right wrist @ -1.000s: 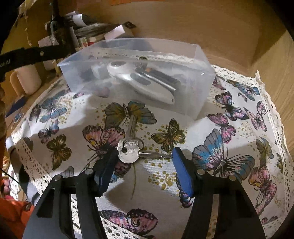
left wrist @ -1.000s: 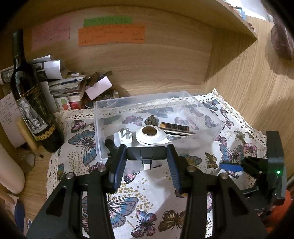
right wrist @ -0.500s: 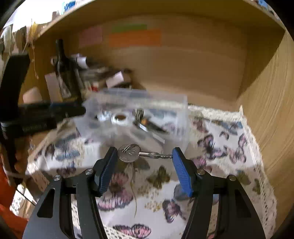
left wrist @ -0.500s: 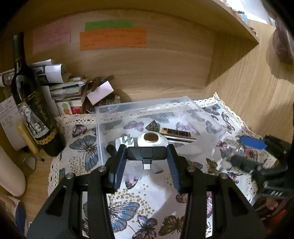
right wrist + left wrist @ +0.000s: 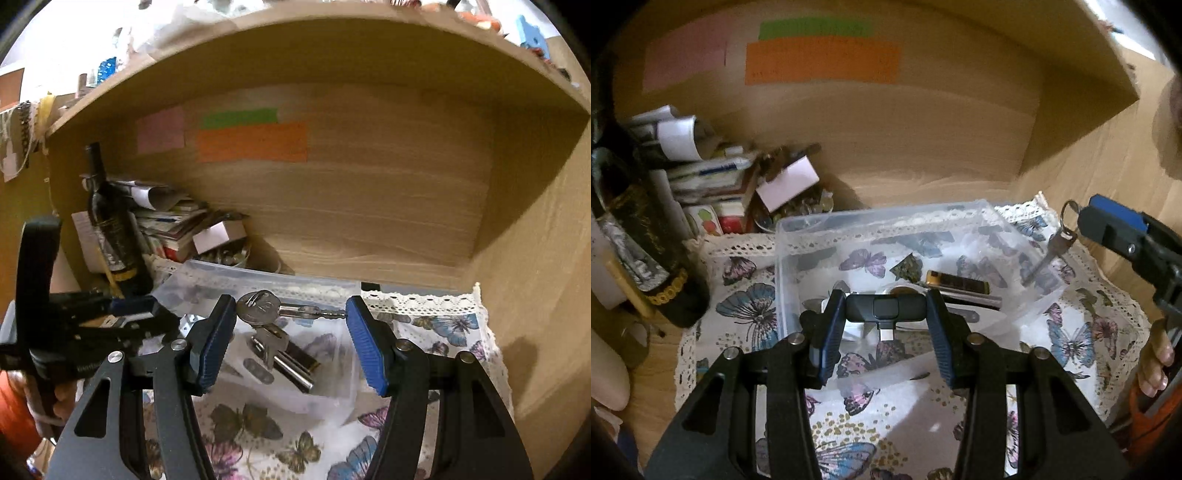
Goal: Organize rigid objects
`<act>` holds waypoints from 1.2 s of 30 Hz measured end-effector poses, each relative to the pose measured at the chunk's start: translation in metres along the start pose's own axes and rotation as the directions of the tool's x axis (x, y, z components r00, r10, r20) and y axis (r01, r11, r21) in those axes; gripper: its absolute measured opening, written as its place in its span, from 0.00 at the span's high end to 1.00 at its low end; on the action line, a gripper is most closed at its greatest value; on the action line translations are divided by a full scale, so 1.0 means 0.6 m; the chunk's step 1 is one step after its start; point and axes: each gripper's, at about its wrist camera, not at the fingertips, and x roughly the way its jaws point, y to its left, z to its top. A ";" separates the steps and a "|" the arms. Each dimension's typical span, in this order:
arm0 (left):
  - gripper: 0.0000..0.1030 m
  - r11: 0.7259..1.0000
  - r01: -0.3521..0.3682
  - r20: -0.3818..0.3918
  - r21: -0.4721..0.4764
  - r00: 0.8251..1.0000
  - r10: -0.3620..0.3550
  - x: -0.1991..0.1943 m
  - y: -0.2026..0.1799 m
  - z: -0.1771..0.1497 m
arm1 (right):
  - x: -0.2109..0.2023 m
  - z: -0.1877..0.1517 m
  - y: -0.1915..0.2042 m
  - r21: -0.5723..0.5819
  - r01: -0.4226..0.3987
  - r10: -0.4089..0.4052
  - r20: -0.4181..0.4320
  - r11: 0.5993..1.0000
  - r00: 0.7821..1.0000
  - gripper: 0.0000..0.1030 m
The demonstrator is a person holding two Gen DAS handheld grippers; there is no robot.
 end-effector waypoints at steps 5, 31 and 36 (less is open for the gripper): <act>0.58 1.000 0.007 -0.044 -0.004 0.999 -0.007 0.034 0.006 -0.002 | 0.049 -0.014 0.005 0.002 -0.021 0.021 -0.066 1.000 0.998 0.43; 0.33 0.999 -0.026 0.102 0.040 0.995 0.022 -0.063 -0.020 -0.001 | 0.042 -0.023 -0.003 0.039 -0.064 0.068 -0.130 0.997 0.989 0.36; 0.20 0.997 -0.054 0.208 0.059 0.977 0.040 -0.127 -0.038 -0.007 | -0.016 -0.017 0.000 0.033 -0.047 0.048 -0.042 0.998 0.998 0.19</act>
